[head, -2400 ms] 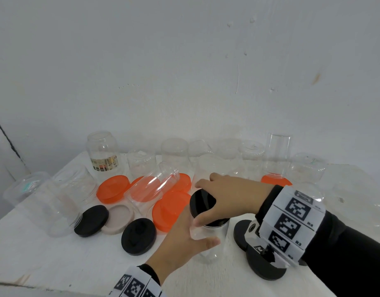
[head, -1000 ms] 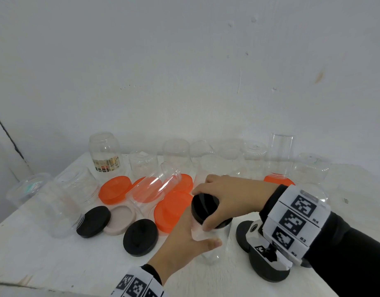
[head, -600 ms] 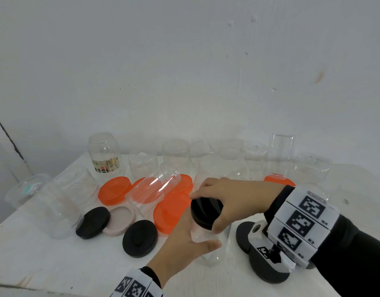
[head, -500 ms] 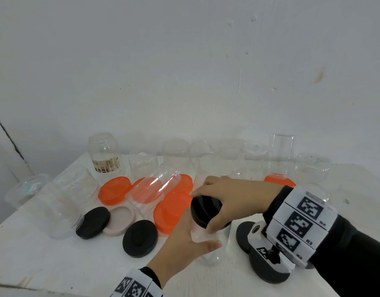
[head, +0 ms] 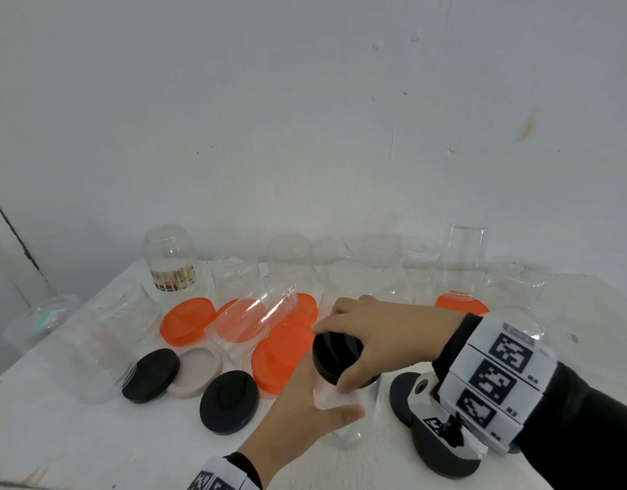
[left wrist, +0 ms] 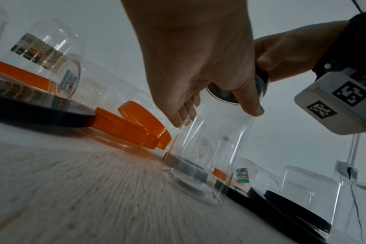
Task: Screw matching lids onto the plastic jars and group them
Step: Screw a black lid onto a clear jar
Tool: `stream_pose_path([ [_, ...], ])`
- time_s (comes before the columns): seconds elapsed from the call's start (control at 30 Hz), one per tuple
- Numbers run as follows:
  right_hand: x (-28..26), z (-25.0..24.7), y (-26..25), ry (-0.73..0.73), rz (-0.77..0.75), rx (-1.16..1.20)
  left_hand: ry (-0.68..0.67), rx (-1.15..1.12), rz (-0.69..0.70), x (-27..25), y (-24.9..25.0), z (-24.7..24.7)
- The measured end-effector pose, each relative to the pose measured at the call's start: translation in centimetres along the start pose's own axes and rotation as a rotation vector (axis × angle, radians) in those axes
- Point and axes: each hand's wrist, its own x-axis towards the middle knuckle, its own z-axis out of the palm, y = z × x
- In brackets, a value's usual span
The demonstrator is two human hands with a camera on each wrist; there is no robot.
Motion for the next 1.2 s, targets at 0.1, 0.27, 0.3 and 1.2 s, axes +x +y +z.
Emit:
stream_pose_path([
  [0.1, 0.4, 0.6, -0.3, 0.100, 0.055, -0.090, -0.020, 0.006, 0.017, -0.1, 0.1, -0.1],
  [0.27, 0.3, 0.5, 0.0, 0.024, 0.038, -0.015, -0.002, 0.011, -0.002, 0.0, 0.0, -0.1],
  [0.3, 0.2, 0.3, 0.1, -0.013, 0.016, 0.000, 0.006, 0.010, -0.007, 0.0, 0.0, -0.1],
  [1.2, 0.4, 1.2, -0.5, 0.119, 0.081, -0.097, -0.022, 0.050, 0.106, 0.1, -0.1, -0.1],
])
